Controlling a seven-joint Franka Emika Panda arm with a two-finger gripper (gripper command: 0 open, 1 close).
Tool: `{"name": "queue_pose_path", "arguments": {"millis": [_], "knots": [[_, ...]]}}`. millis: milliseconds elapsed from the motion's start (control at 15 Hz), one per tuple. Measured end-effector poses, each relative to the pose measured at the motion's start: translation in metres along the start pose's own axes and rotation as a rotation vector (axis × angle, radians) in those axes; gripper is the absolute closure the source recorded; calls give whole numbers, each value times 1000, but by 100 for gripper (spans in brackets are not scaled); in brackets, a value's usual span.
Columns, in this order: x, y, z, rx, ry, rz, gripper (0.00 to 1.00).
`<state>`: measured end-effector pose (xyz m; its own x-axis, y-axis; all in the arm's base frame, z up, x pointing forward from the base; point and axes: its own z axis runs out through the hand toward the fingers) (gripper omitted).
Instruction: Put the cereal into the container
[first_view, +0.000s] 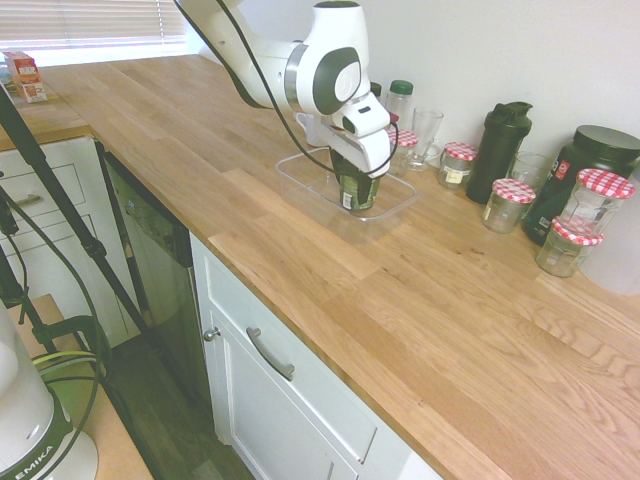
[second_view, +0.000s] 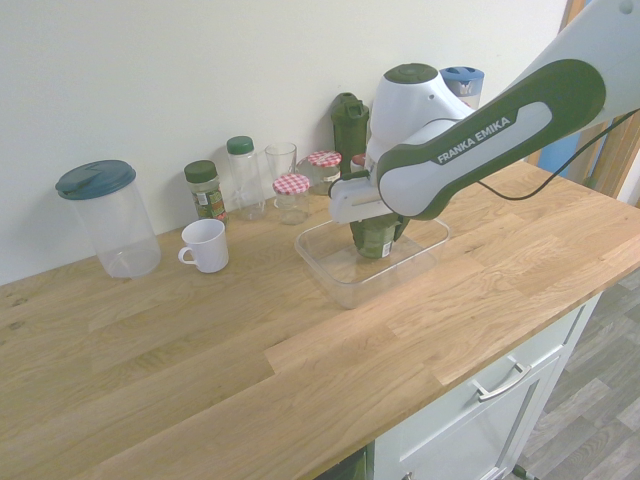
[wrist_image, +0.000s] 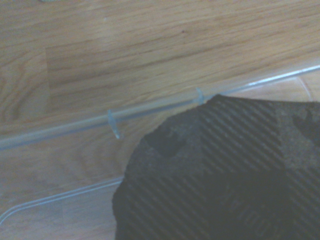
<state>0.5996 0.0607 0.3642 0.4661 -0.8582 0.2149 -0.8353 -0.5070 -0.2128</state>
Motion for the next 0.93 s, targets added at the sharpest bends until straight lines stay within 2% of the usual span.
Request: {"name": "queue_pose_path", "arguments": {"millis": [67, 133, 933], "knots": [[1, -2, 4, -3, -1, 0, 100], [0, -3, 8, -7, -3, -1, 0], [7, 2, 13, -19, -6, 3, 0]]}}
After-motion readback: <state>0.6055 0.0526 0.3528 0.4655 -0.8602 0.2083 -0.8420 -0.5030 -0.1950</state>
